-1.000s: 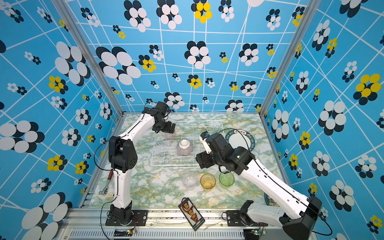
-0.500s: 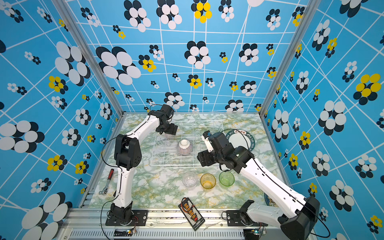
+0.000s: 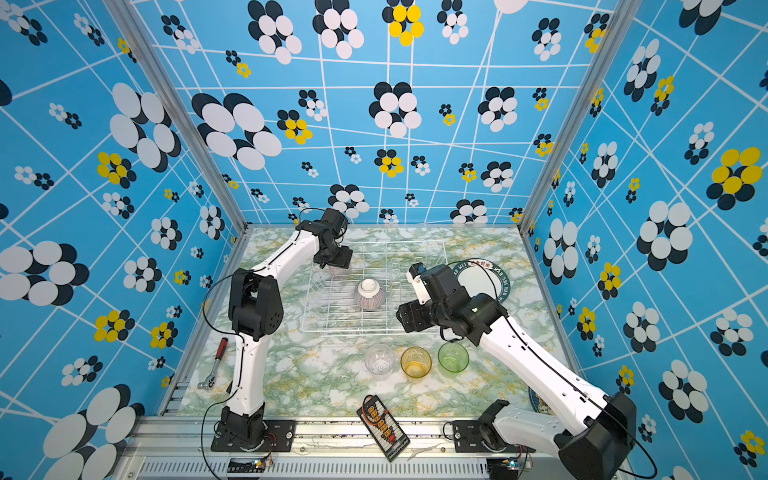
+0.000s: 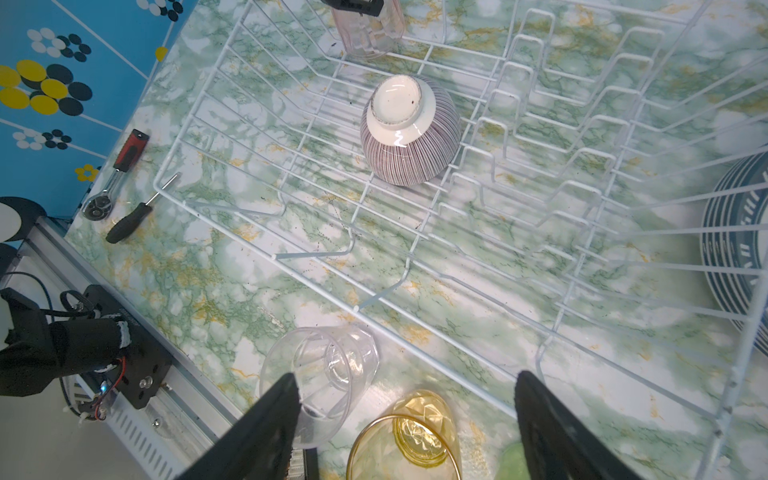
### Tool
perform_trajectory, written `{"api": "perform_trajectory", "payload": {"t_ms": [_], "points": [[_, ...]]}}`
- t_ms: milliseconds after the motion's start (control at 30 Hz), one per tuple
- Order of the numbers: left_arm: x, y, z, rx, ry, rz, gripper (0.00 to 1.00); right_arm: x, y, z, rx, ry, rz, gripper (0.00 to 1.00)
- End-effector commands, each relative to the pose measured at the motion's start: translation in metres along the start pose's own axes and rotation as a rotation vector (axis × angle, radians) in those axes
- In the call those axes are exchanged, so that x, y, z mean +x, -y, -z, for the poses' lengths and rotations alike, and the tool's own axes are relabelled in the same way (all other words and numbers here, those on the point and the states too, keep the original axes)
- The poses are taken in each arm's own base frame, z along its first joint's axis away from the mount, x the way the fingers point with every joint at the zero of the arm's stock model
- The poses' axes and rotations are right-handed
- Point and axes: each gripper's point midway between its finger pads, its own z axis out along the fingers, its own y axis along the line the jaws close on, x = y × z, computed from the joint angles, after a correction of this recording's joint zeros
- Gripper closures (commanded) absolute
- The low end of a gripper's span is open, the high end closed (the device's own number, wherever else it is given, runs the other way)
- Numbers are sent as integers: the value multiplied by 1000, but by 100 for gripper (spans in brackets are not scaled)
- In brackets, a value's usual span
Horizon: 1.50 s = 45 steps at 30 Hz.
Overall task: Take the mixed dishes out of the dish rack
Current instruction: 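Lower left gripper onto the pink glass and close while right gripper rises, then lift the pink glass out of the rack with left while right approaches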
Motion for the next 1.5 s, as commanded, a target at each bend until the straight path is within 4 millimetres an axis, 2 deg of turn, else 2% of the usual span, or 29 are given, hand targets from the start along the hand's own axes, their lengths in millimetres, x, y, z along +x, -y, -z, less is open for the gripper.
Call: {"api": "perform_trajectory", "payload": {"t_ms": [0, 333, 500, 733, 867, 1033, 1100, 1467], "points": [[4, 1, -7, -2, -23, -4, 48, 0, -2, -1, -24, 6, 3, 17], [3, 12, 35, 109, 43, 19, 49, -10, -25, -2, -162, 65, -41, 17], [5, 14, 49, 139, 52, 23, 49, -15, -33, -5, -218, 88, -59, 17], [13, 8, 47, 113, 22, 15, 48, -16, -36, -8, -241, 92, -75, 17], [13, 4, 49, 78, 39, 10, 39, -15, -35, -7, -240, 95, -78, 17], [8, 7, 60, 64, 74, 3, 20, -15, -34, -8, -238, 95, -83, 17], [7, 8, 60, 65, 74, 2, 17, -17, -34, -8, -240, 97, -85, 17], [-11, 13, 36, 56, 75, -3, 11, -22, -28, -8, -220, 111, -85, 17]]}}
